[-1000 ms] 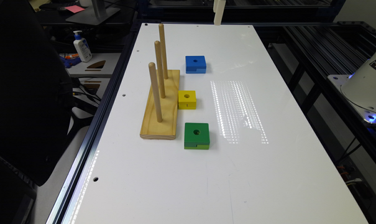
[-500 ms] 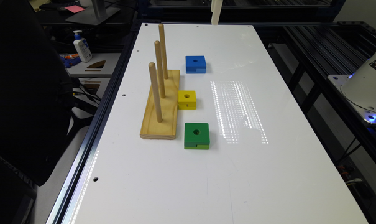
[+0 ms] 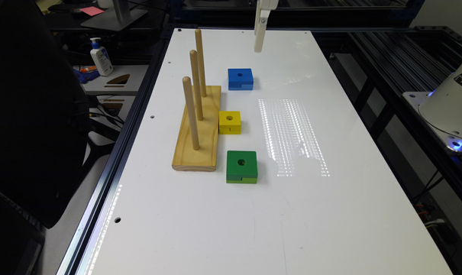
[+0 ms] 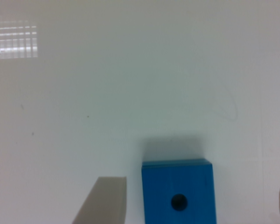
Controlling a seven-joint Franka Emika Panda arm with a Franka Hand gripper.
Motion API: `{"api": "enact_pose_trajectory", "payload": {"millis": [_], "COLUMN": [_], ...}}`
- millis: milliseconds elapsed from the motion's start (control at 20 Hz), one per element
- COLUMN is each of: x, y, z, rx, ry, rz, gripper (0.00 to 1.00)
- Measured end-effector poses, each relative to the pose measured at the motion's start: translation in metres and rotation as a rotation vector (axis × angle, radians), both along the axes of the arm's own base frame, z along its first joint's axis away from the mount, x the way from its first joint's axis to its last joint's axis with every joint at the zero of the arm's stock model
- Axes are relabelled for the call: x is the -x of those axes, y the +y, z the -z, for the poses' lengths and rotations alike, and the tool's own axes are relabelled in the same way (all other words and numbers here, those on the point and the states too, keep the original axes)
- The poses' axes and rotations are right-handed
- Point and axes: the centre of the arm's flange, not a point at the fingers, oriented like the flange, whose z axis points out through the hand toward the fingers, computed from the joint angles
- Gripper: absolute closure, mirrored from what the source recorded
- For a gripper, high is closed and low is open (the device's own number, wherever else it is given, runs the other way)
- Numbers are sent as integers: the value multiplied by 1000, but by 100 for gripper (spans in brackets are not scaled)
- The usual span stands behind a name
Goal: Pick up blue block.
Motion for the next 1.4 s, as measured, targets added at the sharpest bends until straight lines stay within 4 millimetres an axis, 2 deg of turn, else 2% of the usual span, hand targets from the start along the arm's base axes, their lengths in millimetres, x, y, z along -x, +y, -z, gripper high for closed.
{"api": "enact_pose_trajectory", "payload": {"millis": [150,500,900,1250,1400], "x": [0,-3,-28,-31,-31], "y": [0,0,7,7,7], "z": [3,41,41,42,51], "rx": [-1,-5,-3,-4,-8], "ry": [4,9,-17,-18,-9], "rz": [0,-2,-22,-24,-24], "gripper": [0,0,0,0,0]}}
